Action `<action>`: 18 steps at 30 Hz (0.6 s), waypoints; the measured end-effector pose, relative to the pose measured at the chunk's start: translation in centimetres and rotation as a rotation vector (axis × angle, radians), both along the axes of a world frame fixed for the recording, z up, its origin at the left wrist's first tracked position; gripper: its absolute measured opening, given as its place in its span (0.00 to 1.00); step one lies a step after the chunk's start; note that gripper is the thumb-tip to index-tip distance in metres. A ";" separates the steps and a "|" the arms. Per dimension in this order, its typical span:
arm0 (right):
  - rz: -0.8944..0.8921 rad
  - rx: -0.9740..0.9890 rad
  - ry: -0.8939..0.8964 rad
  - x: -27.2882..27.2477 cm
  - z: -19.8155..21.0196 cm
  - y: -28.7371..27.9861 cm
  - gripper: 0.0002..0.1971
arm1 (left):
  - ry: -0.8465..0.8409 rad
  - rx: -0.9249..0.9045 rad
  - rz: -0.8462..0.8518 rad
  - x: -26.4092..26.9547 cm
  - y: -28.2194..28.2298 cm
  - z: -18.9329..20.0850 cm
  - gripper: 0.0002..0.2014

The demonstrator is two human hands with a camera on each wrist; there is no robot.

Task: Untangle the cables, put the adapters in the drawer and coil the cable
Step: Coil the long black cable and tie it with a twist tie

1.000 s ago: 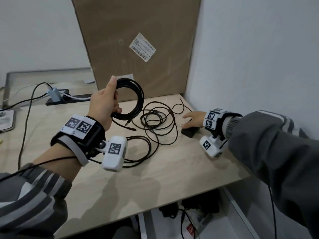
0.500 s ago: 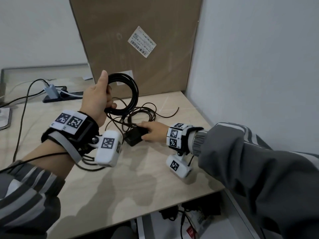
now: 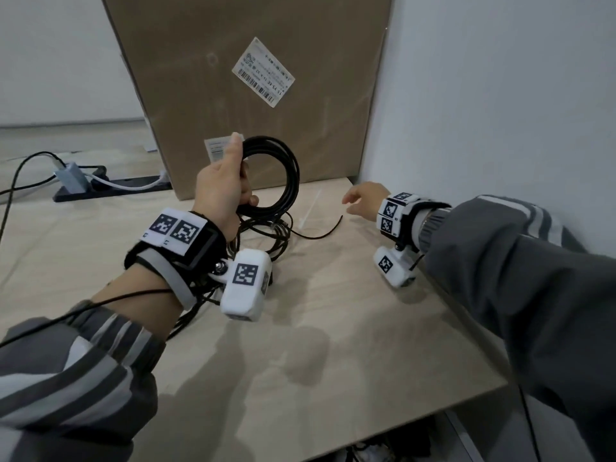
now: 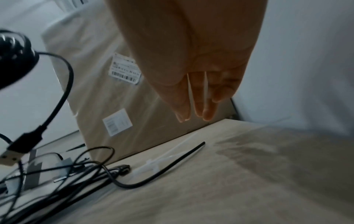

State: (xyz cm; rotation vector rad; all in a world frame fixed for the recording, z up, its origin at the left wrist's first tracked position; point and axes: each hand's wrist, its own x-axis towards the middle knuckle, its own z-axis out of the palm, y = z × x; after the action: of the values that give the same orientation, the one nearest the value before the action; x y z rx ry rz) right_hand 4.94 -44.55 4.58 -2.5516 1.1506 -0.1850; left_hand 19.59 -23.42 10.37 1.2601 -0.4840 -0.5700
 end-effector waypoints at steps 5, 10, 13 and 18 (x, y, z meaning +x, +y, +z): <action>0.098 0.000 0.140 4.2 -0.9 -1.4 0.13 | -0.001 0.033 0.021 0.9 -2.2 -0.8 0.21; 0.127 0.014 0.236 5.8 -2.3 -1.6 0.06 | -0.029 0.062 0.027 1.4 -2.9 -1.2 0.22; 0.091 0.019 0.257 5.4 -2.6 -1.7 0.06 | -0.042 0.080 0.016 1.5 -2.7 -1.3 0.22; 0.108 -0.032 0.336 4.8 -2.6 -0.5 0.12 | -0.050 0.088 0.033 1.7 -2.1 -1.4 0.23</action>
State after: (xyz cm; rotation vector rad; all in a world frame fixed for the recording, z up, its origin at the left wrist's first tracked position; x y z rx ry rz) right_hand 9.72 -45.08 1.97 -2.7353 1.1222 0.2635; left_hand 21.33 -25.47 8.98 1.3669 -0.4837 -0.5381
